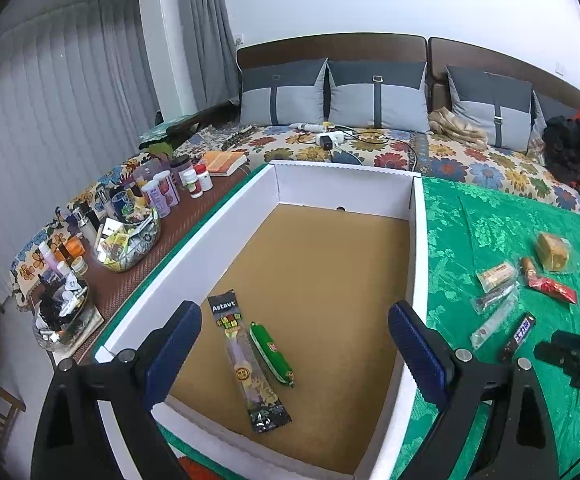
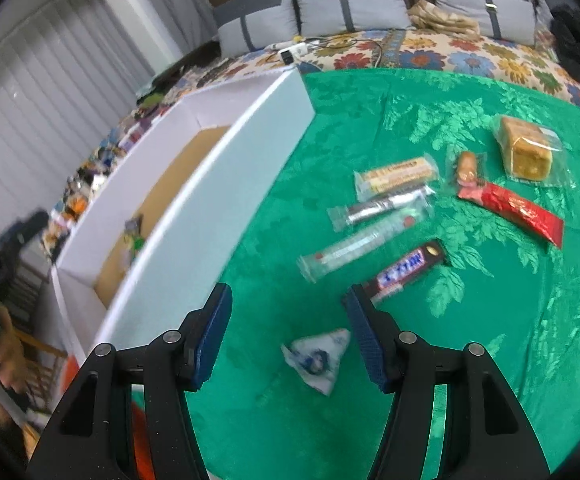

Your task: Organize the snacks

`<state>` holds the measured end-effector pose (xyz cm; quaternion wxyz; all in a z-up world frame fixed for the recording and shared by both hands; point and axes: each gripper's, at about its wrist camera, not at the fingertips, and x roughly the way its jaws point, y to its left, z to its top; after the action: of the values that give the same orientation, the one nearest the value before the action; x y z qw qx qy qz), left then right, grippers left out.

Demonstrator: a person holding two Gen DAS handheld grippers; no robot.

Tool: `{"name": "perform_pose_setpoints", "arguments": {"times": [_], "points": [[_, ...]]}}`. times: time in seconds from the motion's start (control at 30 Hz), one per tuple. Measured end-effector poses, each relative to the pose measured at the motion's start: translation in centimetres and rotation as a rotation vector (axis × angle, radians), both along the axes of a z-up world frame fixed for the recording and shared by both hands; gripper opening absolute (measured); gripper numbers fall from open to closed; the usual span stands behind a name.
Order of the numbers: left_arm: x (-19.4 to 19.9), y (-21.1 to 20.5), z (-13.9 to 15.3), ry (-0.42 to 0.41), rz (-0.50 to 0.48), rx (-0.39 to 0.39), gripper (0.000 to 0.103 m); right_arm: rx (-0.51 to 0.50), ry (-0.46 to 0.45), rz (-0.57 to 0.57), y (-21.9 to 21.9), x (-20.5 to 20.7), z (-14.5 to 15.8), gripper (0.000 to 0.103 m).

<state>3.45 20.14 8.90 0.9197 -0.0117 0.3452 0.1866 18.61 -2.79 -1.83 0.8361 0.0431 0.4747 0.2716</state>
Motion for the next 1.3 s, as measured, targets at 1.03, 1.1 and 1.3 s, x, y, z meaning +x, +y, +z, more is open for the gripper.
{"name": "perform_pose_setpoints", "arguments": {"times": [1.03, 1.1, 1.3], "points": [[0.1, -15.5, -8.9, 0.242, -0.379, -0.154, 0.094, -0.281, -0.046, -0.401, -14.8, 1.7, -7.7, 0.066], [1.1, -16.6, -10.3, 0.282, -0.395, -0.17, 0.094, -0.263, -0.057, -0.403, -16.7, 1.6, -7.1, 0.066], [2.7, -19.7, -12.0, 0.317, -0.424, -0.148, 0.094, -0.232, -0.115, -0.327, -18.0, -0.9, -5.9, 0.07]]}}
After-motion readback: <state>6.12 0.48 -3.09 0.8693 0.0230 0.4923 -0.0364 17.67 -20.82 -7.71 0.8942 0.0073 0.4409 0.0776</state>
